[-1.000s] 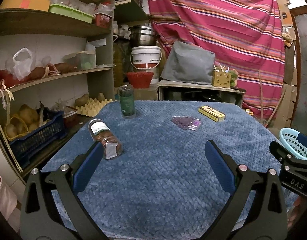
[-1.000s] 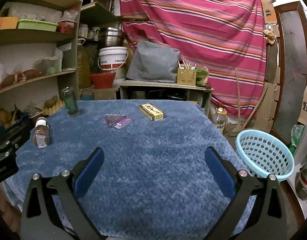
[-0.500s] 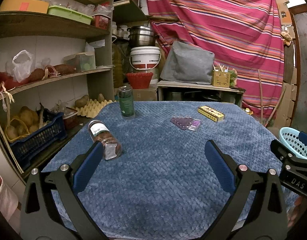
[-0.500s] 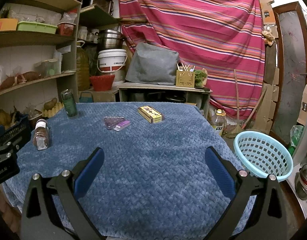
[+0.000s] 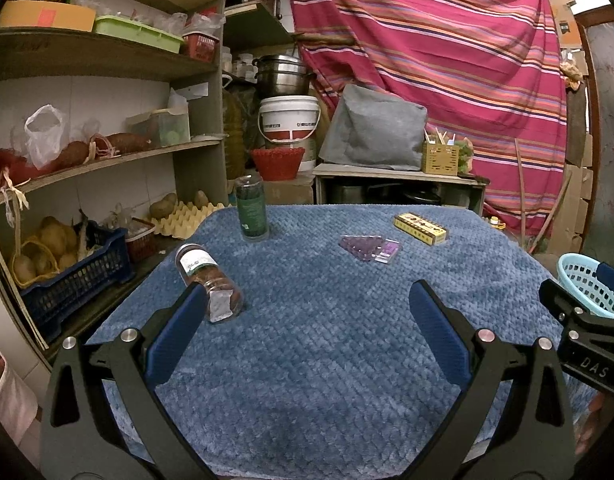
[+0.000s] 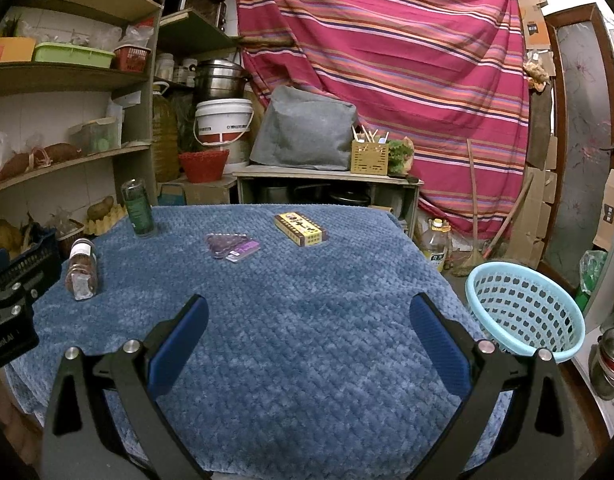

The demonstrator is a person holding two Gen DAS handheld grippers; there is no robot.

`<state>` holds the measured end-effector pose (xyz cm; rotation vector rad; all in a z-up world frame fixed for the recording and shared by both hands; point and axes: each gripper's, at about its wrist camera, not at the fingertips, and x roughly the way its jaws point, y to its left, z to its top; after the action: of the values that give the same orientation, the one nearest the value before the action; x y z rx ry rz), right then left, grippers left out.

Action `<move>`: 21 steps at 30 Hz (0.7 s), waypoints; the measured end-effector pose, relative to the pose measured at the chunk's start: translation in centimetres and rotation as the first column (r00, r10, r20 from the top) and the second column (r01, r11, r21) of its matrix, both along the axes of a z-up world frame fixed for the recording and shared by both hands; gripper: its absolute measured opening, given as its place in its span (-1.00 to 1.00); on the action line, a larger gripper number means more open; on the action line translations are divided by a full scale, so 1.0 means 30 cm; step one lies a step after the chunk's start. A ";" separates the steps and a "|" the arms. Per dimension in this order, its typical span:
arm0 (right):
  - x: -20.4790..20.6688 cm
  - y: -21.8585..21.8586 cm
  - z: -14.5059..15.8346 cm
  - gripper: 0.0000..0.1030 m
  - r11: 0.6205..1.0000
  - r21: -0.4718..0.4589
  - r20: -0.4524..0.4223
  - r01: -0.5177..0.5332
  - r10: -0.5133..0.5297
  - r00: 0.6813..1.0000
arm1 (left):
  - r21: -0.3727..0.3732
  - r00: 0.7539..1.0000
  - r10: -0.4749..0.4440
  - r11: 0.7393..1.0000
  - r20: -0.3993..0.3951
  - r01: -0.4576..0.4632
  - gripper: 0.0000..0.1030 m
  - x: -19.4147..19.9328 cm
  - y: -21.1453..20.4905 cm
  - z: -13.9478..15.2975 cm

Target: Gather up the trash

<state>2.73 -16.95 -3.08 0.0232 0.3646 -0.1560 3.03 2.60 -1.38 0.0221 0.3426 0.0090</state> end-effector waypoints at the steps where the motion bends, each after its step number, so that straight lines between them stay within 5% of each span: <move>1: 0.000 0.000 0.000 0.91 1.000 -0.001 0.001 0.000 0.000 1.000 | 0.001 1.000 -0.002 1.000 0.000 0.002 0.90 0.001 0.000 0.001; 21: -0.006 -0.006 0.008 0.91 1.000 0.000 -0.001 -0.003 0.003 1.000 | 0.014 1.000 -0.003 1.000 0.006 0.003 0.90 0.008 0.005 0.008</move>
<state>2.54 -17.13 -2.86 0.0228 0.3660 -0.1527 3.27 2.74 -1.13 0.0365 0.3365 0.0082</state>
